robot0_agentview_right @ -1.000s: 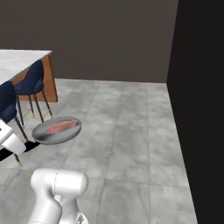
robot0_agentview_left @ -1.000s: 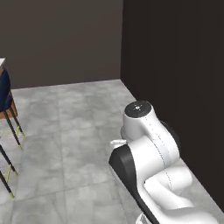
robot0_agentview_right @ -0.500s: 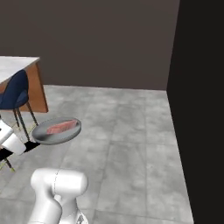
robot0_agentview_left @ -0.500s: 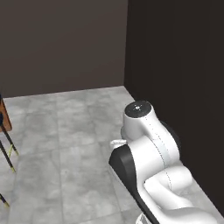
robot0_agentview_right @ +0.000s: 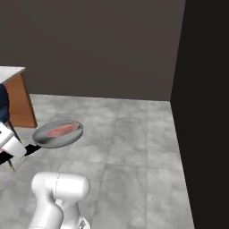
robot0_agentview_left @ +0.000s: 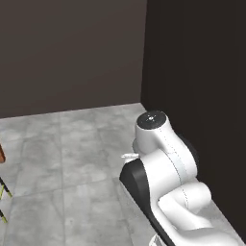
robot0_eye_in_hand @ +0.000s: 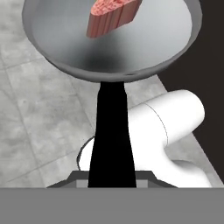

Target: Pick up the pan with the steak in it and place it on the dining table. Then place the steak on the plate.

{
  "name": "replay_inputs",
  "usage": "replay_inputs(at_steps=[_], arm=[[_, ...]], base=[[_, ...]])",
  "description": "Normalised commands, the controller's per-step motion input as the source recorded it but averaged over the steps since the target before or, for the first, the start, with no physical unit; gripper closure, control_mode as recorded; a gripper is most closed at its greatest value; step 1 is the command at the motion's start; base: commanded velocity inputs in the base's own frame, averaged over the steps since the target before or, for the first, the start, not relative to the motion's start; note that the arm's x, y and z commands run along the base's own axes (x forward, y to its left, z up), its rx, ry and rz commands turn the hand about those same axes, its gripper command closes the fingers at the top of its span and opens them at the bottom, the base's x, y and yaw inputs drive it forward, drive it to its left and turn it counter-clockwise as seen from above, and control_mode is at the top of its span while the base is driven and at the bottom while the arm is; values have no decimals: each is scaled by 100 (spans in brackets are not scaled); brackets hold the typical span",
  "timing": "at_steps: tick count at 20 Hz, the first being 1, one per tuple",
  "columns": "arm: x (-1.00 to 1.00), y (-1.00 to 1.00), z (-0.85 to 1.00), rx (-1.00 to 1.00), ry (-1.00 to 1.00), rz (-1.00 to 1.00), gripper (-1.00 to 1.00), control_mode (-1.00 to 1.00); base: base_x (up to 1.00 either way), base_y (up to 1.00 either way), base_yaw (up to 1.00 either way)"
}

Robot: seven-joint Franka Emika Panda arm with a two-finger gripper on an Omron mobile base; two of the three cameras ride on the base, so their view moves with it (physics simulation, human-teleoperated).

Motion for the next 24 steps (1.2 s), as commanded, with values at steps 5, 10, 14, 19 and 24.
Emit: replay_inputs(at_steps=[5,10,14,19,24], arm=[[0,0,0,0,0,0,100,100],[0,0,0,0,0,0,100,100],[0,0,0,0,0,0,100,100],[0,0,0,0,0,0,100,100],[0,0,0,0,0,0,100,100]], base=[[100,-25,0],[100,-24,0],[100,-24,0],[100,-24,0],[100,-23,0]])
